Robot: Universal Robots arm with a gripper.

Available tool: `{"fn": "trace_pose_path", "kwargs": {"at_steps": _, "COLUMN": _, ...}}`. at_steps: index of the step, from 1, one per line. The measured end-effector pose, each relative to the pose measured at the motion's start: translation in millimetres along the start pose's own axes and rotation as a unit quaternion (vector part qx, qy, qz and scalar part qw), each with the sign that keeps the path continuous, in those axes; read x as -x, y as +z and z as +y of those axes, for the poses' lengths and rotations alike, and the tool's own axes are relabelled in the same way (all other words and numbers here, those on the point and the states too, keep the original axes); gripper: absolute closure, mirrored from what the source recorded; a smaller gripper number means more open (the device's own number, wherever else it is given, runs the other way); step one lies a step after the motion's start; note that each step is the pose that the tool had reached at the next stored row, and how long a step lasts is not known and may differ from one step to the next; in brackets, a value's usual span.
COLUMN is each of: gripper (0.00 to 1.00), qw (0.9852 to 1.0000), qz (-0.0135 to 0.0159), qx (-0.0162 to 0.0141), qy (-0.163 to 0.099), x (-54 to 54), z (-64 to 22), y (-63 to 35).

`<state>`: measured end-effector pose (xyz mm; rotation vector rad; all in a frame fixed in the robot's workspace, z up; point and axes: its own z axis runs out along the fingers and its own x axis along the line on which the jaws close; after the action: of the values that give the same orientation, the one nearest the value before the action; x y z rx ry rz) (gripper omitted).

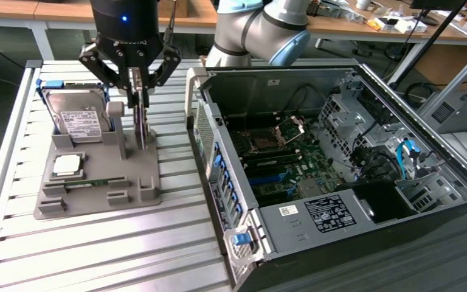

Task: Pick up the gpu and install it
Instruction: 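Pick up the gpu and move the gpu toward the slot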

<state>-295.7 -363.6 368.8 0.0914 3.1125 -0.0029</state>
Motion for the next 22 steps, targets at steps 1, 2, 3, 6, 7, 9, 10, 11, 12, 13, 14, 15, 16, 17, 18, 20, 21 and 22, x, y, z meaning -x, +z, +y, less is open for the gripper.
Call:
{"fn": "trace_pose_path", "kwargs": {"at_steps": 1, "gripper": 0.73, "qw": 1.0000, "qz": 0.0000, "qx": 0.0000, "qy": 0.000, "x": 0.0, "z": 0.0, "y": -0.6}}
{"fn": "trace_pose_path", "kwargs": {"at_steps": 2, "gripper": 0.73, "qw": 1.0000, "qz": 0.0000, "qx": 0.0000, "qy": 0.000, "x": 0.0, "z": 0.0, "y": -1.0}}
{"fn": "trace_pose_path", "kwargs": {"at_steps": 3, "gripper": 0.73, "qw": 1.0000, "qz": 0.0000, "qx": 0.0000, "qy": 0.000, "x": 0.1, "z": 0.0, "y": -1.5}}
{"fn": "trace_pose_path", "kwargs": {"at_steps": 6, "gripper": 0.73, "qw": 1.0000, "qz": 0.0000, "qx": 0.0000, "qy": 0.000, "x": 0.1, "z": 0.0, "y": -3.1}}
{"fn": "trace_pose_path", "kwargs": {"at_steps": 7, "gripper": 0.73, "qw": 1.0000, "qz": 0.0000, "qx": 0.0000, "qy": 0.000, "x": 0.1, "z": 0.0, "y": -3.5}}
{"fn": "trace_pose_path", "kwargs": {"at_steps": 9, "gripper": 0.73, "qw": 1.0000, "qz": -0.0001, "qx": 0.0000, "qy": 0.000, "x": 0.1, "z": 0.0, "y": -4.3}}
{"fn": "trace_pose_path", "kwargs": {"at_steps": 10, "gripper": 0.73, "qw": 1.0000, "qz": 0.0000, "qx": 0.0000, "qy": 0.000, "x": 0.2, "z": 0.0, "y": -5.2}}
{"fn": "trace_pose_path", "kwargs": {"at_steps": 11, "gripper": 0.73, "qw": 1.0000, "qz": 0.0000, "qx": 0.0000, "qy": 0.000, "x": 0.2, "z": 0.0, "y": -6.1}}
{"fn": "trace_pose_path", "kwargs": {"at_steps": 12, "gripper": 0.73, "qw": 1.0000, "qz": 0.0000, "qx": 0.0000, "qy": 0.000, "x": 0.2, "z": 0.0, "y": -6.7}}
{"fn": "trace_pose_path", "kwargs": {"at_steps": 13, "gripper": 0.73, "qw": 1.0000, "qz": 0.0000, "qx": 0.0000, "qy": 0.000, "x": 0.2, "z": 0.0, "y": -7.3}}
{"fn": "trace_pose_path", "kwargs": {"at_steps": 14, "gripper": 0.73, "qw": 1.0000, "qz": 0.0000, "qx": 0.0000, "qy": 0.000, "x": 0.2, "z": 0.0, "y": -7.7}}
{"fn": "trace_pose_path", "kwargs": {"at_steps": 15, "gripper": 0.73, "qw": 1.0000, "qz": 0.0000, "qx": 0.0000, "qy": 0.000, "x": 0.2, "z": 0.0, "y": -8.3}}
{"fn": "trace_pose_path", "kwargs": {"at_steps": 16, "gripper": 0.73, "qw": 1.0000, "qz": 0.0000, "qx": 0.0000, "qy": 0.000, "x": 0.3, "z": 0.0, "y": -8.7}}
{"fn": "trace_pose_path", "kwargs": {"at_steps": 17, "gripper": 0.73, "qw": 1.0000, "qz": 0.0000, "qx": 0.0000, "qy": 0.000, "x": 0.3, "z": 0.0, "y": -9.1}}
{"fn": "trace_pose_path", "kwargs": {"at_steps": 18, "gripper": 0.73, "qw": 1.0000, "qz": 0.0000, "qx": 0.0000, "qy": 0.000, "x": 0.3, "z": 0.0, "y": -9.8}}
{"fn": "trace_pose_path", "kwargs": {"at_steps": 20, "gripper": 0.73, "qw": 1.0000, "qz": 0.0000, "qx": 0.0000, "qy": 0.000, "x": 0.3, "z": 0.0, "y": -11.4}}
{"fn": "trace_pose_path", "kwargs": {"at_steps": 21, "gripper": 0.73, "qw": 1.0000, "qz": 0.0000, "qx": 0.0000, "qy": 0.000, "x": 0.3, "z": 0.0, "y": -11.7}}
{"fn": "trace_pose_path", "kwargs": {"at_steps": 22, "gripper": 0.73, "qw": 1.0000, "qz": 0.0000, "qx": 0.0000, "qy": 0.000, "x": 0.3, "z": 0.0, "y": -12.2}}
